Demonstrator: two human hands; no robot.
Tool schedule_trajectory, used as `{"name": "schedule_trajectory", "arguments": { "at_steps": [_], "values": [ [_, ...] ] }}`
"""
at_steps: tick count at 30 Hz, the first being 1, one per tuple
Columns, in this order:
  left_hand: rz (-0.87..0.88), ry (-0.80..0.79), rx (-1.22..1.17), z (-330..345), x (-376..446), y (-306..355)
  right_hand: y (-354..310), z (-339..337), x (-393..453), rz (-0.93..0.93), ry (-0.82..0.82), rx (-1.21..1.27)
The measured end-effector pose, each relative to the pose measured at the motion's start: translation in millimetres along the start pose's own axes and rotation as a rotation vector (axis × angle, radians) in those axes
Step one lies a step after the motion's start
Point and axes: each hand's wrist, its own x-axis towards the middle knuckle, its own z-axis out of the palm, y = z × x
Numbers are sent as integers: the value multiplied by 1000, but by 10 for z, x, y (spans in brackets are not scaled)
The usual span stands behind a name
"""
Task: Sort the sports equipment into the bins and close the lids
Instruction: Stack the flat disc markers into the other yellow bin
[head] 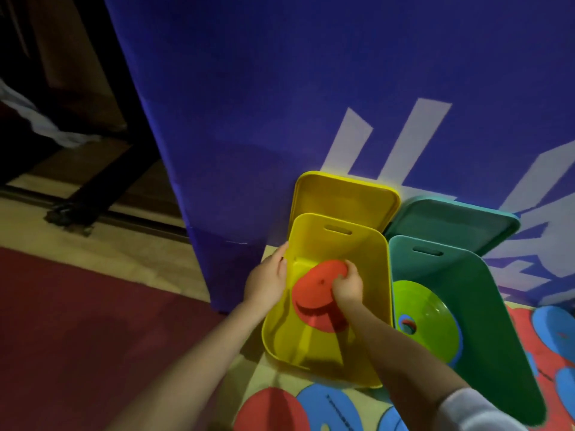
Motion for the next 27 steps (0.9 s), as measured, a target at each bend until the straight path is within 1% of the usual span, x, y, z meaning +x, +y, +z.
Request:
{"name": "schedule_trajectory", "arguments": {
  "at_steps": [2, 5, 6, 8, 9, 10, 12, 15, 16, 18, 20, 22, 23, 25, 27],
  "values": [
    [-21, 29, 9, 32, 0, -6, 210, 89, 56, 42, -31, -71],
    [-37, 60, 4, 57, -24, 9, 431, 163, 55, 74, -214, -370],
    [-35, 68, -3, 58, -22, 6, 483, 171, 59, 87, -243, -500],
    [-40, 74, -21, 63, -18, -11, 520, 154, 59, 37, -198, -761],
    [-41, 77, -22, 63, -16, -17, 479, 140, 40, 2, -182, -810],
    [-37, 76, -16, 49, -14, -4, 438, 139, 48, -35, -179, -794],
    [-42, 11, -60, 9, 18, 10, 262, 93, 3, -98, -203, -651],
    [-196, -176, -417, -158, 64, -75, -59, -121, -229, -276, -218, -397],
    [-249, -205, -466, -233, 41, -124, -144, -235, -355, -345, -234, -310],
    [-290, -216, -399, -357, -97, -214, -251, -488, -637, -427, -272, -128],
    [-322, -212, -367, -399, -320, -278, -311, -705, -941, -447, -352, 93],
    [-363, -219, -358, -353, -581, -374, -305, -835, -1237, -462, -411, 234],
    [-382, -215, -340, -310, -730, -442, -256, -861, -1381, -462, -443, 275],
    [-409, -216, -281, -198, -1070, -583, -35, -836, -1648, -461, -505, 273],
    [-426, -267, -196, -78, -1435, -699, 282, -772, -1870, -487, -537, 203]
  ]
}}
